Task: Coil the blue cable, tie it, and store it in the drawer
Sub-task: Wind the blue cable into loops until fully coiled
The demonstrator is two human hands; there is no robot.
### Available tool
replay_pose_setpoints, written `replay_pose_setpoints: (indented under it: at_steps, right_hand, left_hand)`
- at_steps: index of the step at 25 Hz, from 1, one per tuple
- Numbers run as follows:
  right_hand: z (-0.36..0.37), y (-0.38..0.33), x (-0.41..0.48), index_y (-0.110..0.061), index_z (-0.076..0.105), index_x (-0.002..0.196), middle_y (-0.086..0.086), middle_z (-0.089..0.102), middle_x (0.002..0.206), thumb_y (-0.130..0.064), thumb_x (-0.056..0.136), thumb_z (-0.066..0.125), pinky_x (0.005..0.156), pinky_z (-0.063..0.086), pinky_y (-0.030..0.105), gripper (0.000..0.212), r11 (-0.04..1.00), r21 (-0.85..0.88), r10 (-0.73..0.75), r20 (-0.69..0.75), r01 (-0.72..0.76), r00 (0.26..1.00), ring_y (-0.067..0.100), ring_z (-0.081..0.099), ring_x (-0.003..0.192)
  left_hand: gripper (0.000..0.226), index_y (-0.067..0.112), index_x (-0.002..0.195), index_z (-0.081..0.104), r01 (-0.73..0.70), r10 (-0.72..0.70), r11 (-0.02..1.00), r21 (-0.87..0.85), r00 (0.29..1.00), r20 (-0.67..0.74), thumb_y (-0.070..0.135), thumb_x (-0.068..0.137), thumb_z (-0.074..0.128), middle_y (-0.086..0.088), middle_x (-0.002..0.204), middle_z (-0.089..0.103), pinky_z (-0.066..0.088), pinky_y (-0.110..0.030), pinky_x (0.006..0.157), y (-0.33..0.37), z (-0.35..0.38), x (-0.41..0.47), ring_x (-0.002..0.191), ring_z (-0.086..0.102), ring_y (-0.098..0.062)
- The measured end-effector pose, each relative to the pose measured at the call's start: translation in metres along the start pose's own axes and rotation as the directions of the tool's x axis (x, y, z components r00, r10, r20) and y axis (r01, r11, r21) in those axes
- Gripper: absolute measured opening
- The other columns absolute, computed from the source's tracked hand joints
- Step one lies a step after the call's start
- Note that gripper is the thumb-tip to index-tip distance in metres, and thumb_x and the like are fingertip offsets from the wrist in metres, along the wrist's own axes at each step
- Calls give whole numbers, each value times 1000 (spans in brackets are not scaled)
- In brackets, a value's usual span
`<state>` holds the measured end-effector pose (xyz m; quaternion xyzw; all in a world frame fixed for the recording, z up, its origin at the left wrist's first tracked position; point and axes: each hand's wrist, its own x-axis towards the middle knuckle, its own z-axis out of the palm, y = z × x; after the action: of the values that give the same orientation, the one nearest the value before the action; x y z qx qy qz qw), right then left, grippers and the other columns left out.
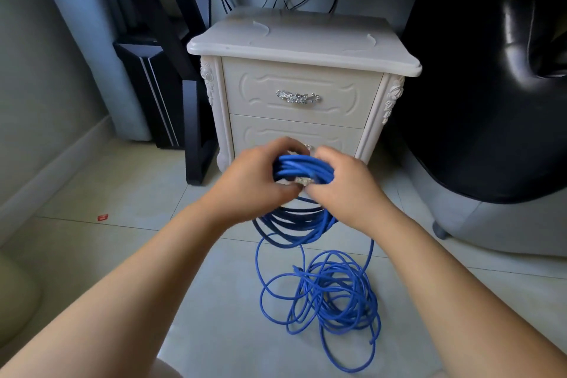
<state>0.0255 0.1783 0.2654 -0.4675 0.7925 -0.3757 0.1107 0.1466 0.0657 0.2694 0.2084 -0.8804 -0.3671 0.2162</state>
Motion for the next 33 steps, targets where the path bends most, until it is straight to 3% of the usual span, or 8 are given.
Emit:
replay_pose_setpoints:
  at_steps: [4, 7, 12, 14, 19, 24, 28, 33]
  right_hand:
    - [0, -4, -3, -20, 45, 76, -2, 51, 63, -19, 73, 65, 58, 39, 33, 20, 997, -67, -48, -12, 47, 999, 22, 42, 63]
    - [-6, -6, -3, -25, 50, 79, -6, 56, 66, -29, 72, 70, 62, 45, 33, 22, 999, 39, -23, -25, 24, 999, 17, 47, 64]
    - [-24, 4, -2, -34, 60, 91, -21, 62, 72, -48, 62, 86, 67, 45, 15, 42, 939, 310, 62, 276, -150, 959, 0, 58, 71]
    - [-26, 9, -2, -37, 61, 99, -22, 66, 84, -56, 54, 84, 76, 46, 13, 55, 941, 286, 78, 332, -179, 940, -1, 61, 81]
    - [-20, 6, 6, -31, 57, 97, -17, 47, 85, -44, 62, 86, 67, 35, 17, 47, 975, 187, 115, 30, -119, 993, 3, 45, 73]
    - [-9, -3, 10, -22, 53, 100, -16, 41, 88, -22, 68, 83, 68, 32, 15, 43, 976, 215, 103, -311, -36, 945, 1, 41, 72]
    - [7, -6, 8, -23, 52, 98, 3, 50, 96, -12, 68, 80, 64, 39, 10, 42, 915, 400, 169, -282, -45, 944, 8, 46, 69]
    - [4, -5, 10, -25, 52, 101, 5, 62, 103, -9, 63, 77, 82, 54, 36, 48, 748, 658, 219, -128, -82, 967, 16, 64, 88]
  left_hand:
    - [5, 22, 83, 67, 26, -20, 998, 64, 995, -99, 17, 81, 67, 8, 59, 58, 40, -28, 56, 0, 6, 0, 54, 49, -6]
    - [14, 24, 78, 64, -21, 21, 1000, 0, 984, -176, 10, 80, 65, 13, 56, 56, 38, -28, 54, -1, 3, 4, 53, 47, -5]
    - [14, 17, 74, 61, 22, -73, 981, -190, 961, -265, 7, 83, 66, 6, 54, 45, 33, -22, 48, 0, 1, 7, 50, 36, -8]
    - [13, 14, 74, 61, 44, -166, 937, -346, 928, -333, 9, 84, 67, 2, 56, 44, 32, -27, 52, -1, -1, 11, 53, 35, -13]
    - [10, 14, 77, 62, 21, -211, 902, -432, 893, -398, 11, 85, 66, 1, 57, 44, 34, -35, 57, 0, -8, 17, 57, 37, -18]
    - [10, 19, 77, 62, 40, -211, 927, -374, 877, -431, 17, 87, 66, 8, 54, 45, 37, -33, 55, 0, -8, 22, 56, 39, -16]
    - [5, 17, 81, 65, 44, -211, 933, -357, 870, -445, 16, 86, 66, 5, 57, 48, 38, -35, 56, -6, -7, 21, 57, 40, -17]
    - [8, 25, 82, 69, 76, -262, 894, -441, 888, -378, 19, 87, 66, 7, 56, 50, 39, -34, 57, -2, -6, 20, 56, 41, -18]
